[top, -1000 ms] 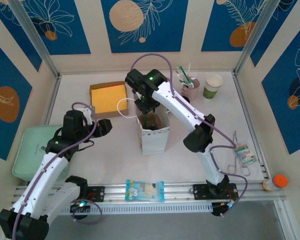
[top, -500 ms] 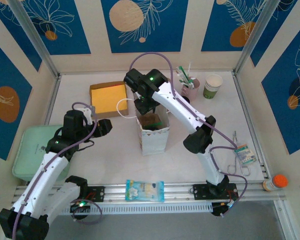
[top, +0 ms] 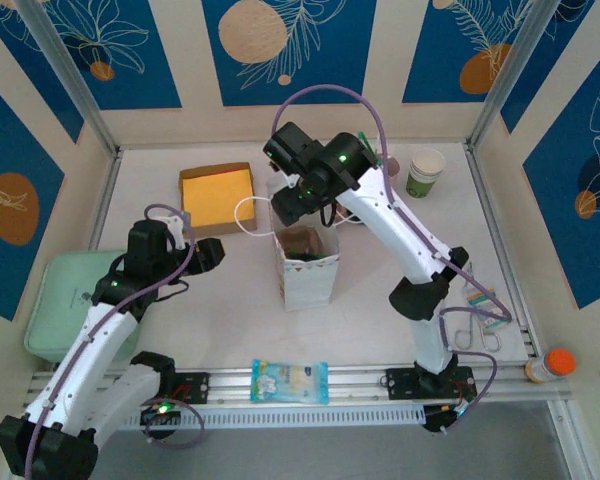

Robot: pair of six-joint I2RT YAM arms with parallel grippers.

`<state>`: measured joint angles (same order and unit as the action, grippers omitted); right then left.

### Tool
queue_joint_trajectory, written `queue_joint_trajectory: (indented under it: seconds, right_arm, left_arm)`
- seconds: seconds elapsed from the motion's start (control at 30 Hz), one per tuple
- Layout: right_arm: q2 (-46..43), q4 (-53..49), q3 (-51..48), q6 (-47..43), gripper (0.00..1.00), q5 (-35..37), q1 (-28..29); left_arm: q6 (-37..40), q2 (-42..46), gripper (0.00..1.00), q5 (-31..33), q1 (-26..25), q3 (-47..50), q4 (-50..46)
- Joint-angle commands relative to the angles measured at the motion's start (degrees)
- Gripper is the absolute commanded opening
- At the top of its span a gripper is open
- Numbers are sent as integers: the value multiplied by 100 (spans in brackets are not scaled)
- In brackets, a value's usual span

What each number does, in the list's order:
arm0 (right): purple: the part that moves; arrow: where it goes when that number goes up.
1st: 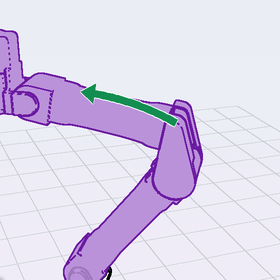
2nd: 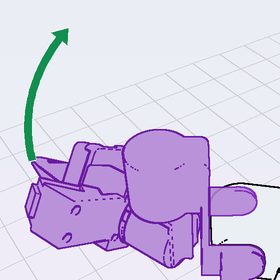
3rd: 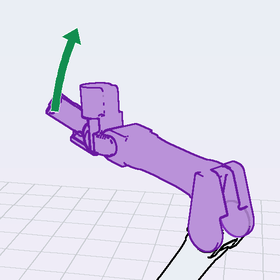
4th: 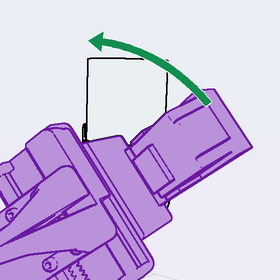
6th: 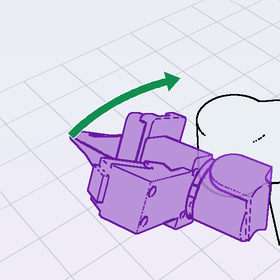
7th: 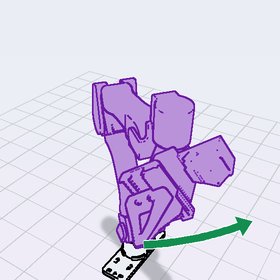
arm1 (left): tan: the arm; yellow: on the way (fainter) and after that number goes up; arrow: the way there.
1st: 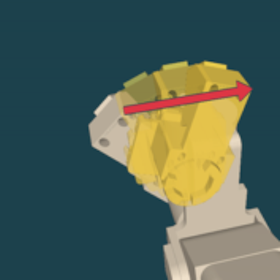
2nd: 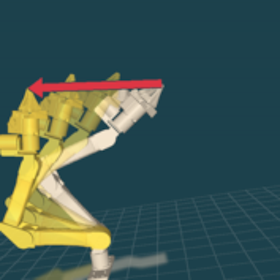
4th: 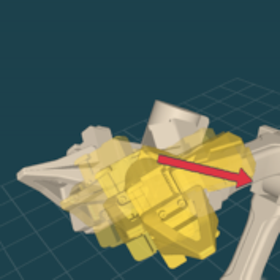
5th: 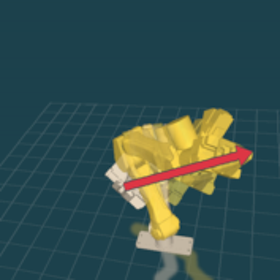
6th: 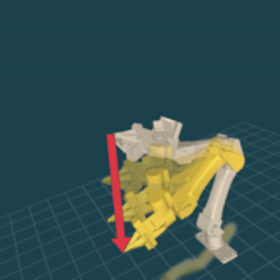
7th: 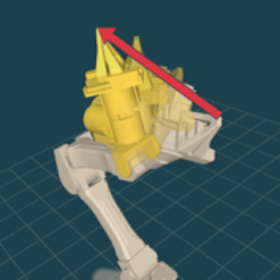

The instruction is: Pack the takeout coffee

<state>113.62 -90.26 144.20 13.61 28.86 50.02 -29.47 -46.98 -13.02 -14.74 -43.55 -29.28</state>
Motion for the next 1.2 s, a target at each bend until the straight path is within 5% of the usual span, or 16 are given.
queue_joint_trajectory:
  seconds: [0.0,0.17,0.7,0.87,1.17]
  right_arm:
    - [-332,227,-172,32,82,77,47]
    - [-682,562,-554,3,100,34,38]
    - [-2297,2573,-3098,112,99,605,-84]
    - [-3064,3453,-3886,-156,99,296,-133]
    - [-3652,3216,-4161,204,99,-188,-789]
  left_arm:
    - [47,92,68,17,57,-171,-63]
    - [39,114,69,27,55,-180,-87]
    - [2,-17,73,-78,53,-185,41]
    - [88,-215,73,-96,56,-308,28]
    - [390,-933,73,-51,59,-892,-10]
